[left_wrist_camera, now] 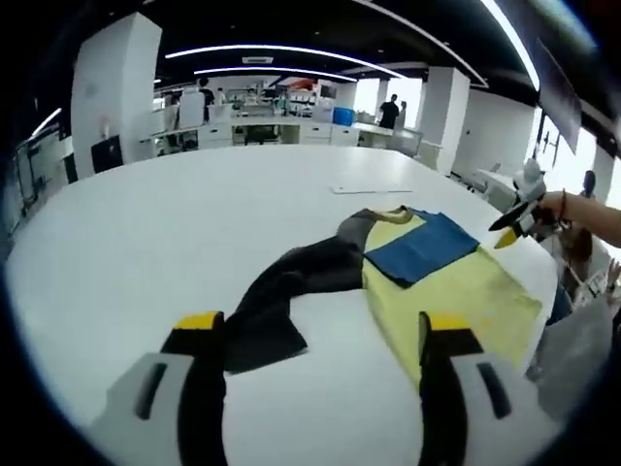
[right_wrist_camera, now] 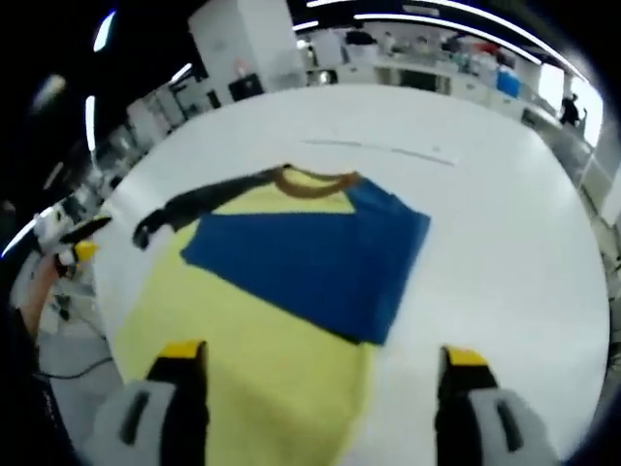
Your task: Fold the garment on the visible template until the final outline fits inside the template.
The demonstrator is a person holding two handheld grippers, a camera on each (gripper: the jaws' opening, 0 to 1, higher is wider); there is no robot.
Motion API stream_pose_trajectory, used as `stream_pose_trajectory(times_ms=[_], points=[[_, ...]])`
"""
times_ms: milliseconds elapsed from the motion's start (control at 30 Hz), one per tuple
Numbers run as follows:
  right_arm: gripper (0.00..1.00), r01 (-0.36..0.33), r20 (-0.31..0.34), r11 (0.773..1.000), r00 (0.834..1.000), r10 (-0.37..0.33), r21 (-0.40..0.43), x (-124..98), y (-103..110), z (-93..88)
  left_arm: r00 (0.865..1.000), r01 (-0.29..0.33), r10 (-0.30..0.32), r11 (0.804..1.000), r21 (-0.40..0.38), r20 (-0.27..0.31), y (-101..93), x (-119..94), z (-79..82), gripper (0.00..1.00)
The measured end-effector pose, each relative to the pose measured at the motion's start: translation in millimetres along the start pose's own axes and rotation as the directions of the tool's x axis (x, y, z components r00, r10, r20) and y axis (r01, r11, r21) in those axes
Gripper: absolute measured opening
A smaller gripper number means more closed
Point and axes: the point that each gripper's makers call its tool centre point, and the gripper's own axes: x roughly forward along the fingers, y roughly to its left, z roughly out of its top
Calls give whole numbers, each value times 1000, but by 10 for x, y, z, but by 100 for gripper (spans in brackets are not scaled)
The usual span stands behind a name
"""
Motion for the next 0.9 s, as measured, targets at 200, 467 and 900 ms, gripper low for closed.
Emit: stream_pose_trajectory(times_ms=[200,467,900], points=[[99,-17,22,1000,1000,17,-20,-55,20,61,998,-69,69,997,-30,-9,422,114,-39,66],[99,-27,52,999,998,28,-26,-143,60,99,989,-144,142,989,-24,-51,867,211,-203,45],[99,-66,70,996,995,71,-66,-288,216,15,980,-175,162,979,-108,-118,1090,345,-517,26]])
